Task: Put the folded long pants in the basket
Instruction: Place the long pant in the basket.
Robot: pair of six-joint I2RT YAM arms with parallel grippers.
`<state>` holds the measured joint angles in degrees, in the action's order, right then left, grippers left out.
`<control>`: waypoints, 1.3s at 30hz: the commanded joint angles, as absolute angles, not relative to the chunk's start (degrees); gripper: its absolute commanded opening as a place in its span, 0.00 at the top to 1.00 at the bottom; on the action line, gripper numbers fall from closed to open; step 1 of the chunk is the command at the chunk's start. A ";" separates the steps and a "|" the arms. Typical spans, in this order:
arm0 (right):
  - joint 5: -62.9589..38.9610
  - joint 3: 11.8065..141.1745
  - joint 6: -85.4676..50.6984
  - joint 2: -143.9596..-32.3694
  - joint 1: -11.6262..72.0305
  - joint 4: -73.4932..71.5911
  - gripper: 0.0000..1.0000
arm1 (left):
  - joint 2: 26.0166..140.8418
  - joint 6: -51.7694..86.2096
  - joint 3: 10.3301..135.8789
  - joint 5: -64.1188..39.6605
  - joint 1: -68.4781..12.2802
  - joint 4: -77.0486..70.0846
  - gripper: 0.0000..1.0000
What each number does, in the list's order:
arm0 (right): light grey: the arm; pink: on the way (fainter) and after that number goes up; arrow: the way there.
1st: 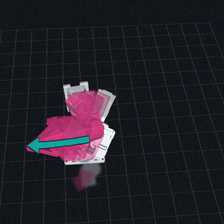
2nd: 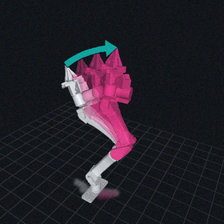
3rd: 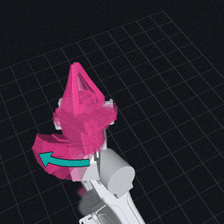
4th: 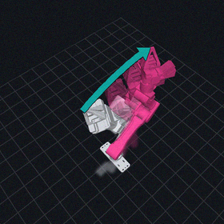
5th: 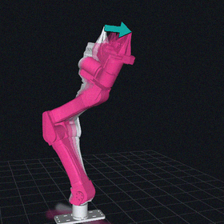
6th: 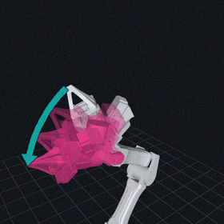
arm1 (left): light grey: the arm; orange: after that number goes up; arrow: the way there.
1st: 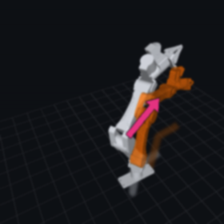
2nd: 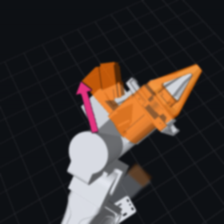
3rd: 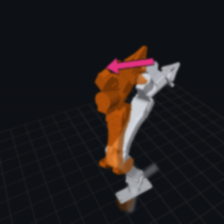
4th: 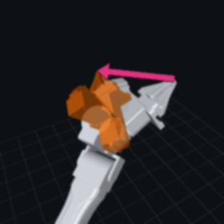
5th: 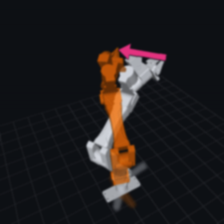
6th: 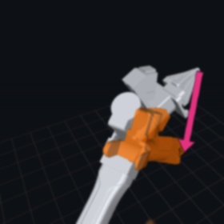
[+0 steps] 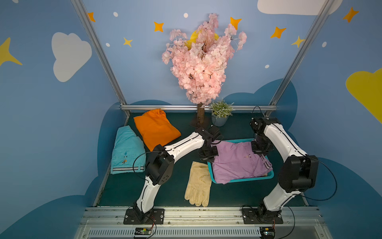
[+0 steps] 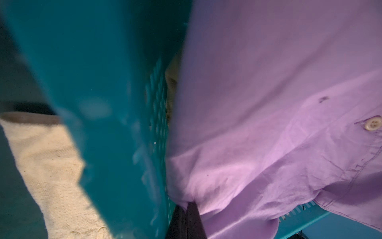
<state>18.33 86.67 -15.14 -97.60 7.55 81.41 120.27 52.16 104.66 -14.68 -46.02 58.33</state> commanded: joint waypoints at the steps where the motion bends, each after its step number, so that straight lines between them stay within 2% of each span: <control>1: 19.08 87.82 -15.54 -98.47 5.83 79.94 1.00 | 120.15 51.15 103.78 -10.46 -46.41 60.99 0.97; 9: 18.45 87.72 -18.15 -101.20 5.89 79.65 1.00 | 119.58 50.36 103.96 -7.05 -46.75 61.65 0.97; 11: 18.30 87.11 -18.53 -100.82 5.99 78.81 0.95 | 119.38 50.01 103.90 -6.45 -46.76 62.11 0.97; 13: 19.14 86.69 -18.98 -100.14 5.99 78.34 0.87 | 119.01 50.00 103.53 -6.07 -46.76 62.09 0.95; 15: 19.64 86.95 -19.29 -99.55 6.07 78.57 0.70 | 118.59 49.40 103.91 -6.53 -46.75 62.10 0.85; 16: 20.11 87.30 -19.49 -99.21 6.18 78.83 0.56 | 118.13 48.85 104.27 -6.75 -46.80 62.13 0.77; 17: 20.21 87.62 -19.54 -98.84 6.24 79.25 0.23 | 117.50 48.63 104.28 -6.70 -46.91 61.68 0.70; 18: 20.49 87.93 -19.56 -98.28 6.37 79.36 0.02 | 116.50 48.52 104.29 -6.30 -47.03 61.19 0.63; 21: 23.49 89.90 -20.46 -96.47 6.47 80.50 0.02 | 113.13 48.52 104.60 -4.63 -47.14 61.04 0.55; 25: 24.10 92.08 -20.35 -92.63 6.46 80.52 0.02 | 109.41 48.38 104.98 -2.64 -47.01 61.50 0.52; 30: 19.29 91.76 -18.72 -91.59 6.79 78.78 0.31 | 108.35 46.94 105.27 -6.32 -47.19 60.07 0.55; 31: 19.53 91.57 -19.32 -92.11 6.77 79.36 0.33 | 108.65 46.39 104.66 -9.47 -47.30 58.57 0.56; 34: 19.60 89.05 -19.55 -92.73 6.66 78.60 0.31 | 110.90 44.67 103.10 -19.12 -49.14 53.77 0.62; 36: 19.27 87.96 -20.03 -92.30 6.78 77.59 0.23 | 113.70 43.49 104.22 -19.55 -50.78 53.15 0.63; 39: 17.49 88.10 -19.88 -92.45 6.78 77.01 0.22 | 117.96 43.69 106.01 -17.81 -51.03 55.10 0.70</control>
